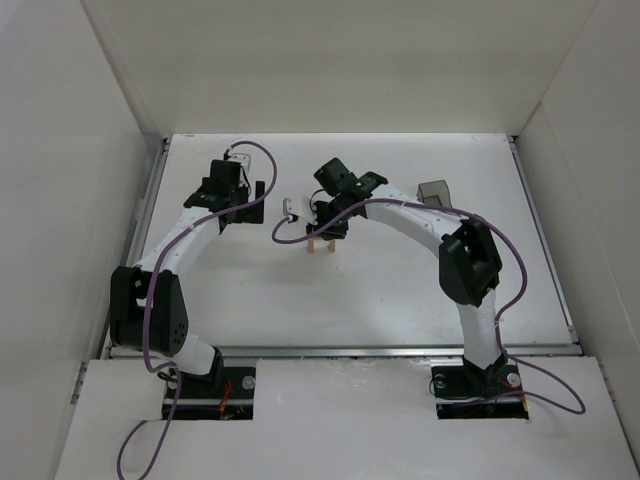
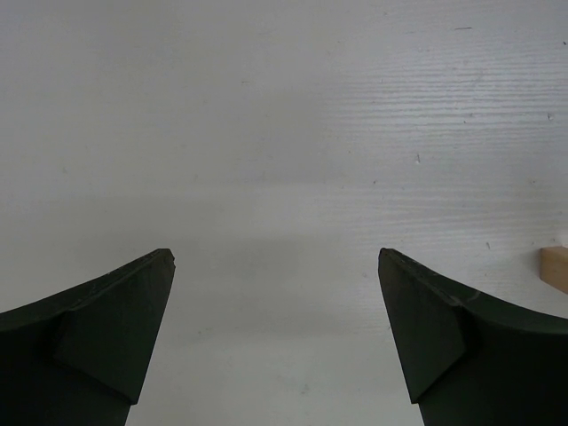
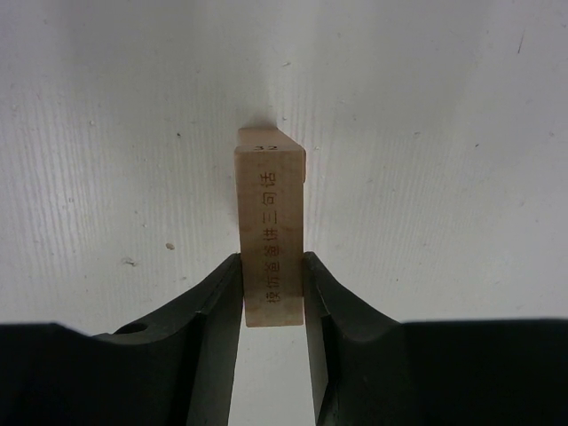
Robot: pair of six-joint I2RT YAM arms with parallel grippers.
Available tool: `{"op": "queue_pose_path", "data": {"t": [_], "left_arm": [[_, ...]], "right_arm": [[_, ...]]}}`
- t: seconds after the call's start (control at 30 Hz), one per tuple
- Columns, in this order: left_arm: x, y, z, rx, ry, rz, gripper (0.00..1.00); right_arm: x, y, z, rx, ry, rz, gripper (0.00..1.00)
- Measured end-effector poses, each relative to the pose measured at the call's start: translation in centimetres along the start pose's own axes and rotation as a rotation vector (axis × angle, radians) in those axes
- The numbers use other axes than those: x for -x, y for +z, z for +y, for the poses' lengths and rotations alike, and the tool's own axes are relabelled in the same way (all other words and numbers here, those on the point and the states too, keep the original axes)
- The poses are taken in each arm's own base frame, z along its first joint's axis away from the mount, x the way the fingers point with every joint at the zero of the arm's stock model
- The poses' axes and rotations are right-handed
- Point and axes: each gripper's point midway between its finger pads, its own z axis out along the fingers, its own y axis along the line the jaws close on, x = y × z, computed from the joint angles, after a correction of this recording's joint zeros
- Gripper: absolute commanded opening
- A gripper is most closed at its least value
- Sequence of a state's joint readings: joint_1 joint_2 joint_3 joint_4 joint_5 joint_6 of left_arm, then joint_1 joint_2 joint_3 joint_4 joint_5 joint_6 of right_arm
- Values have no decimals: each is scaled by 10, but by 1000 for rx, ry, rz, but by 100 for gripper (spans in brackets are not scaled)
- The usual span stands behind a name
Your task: Build the wood block tower
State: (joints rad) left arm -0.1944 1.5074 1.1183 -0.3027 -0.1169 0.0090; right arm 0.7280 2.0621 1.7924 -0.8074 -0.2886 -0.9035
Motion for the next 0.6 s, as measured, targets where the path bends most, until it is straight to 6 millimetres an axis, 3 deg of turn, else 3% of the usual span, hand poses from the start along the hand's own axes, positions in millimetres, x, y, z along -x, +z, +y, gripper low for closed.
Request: {"op": "queue_pose_path", "data": {"t": [0.6], "left_arm": [[-6, 1, -2, -10, 3, 13, 99]], "right_arm": [[-1, 0, -2, -12, 3, 6, 58]]}}
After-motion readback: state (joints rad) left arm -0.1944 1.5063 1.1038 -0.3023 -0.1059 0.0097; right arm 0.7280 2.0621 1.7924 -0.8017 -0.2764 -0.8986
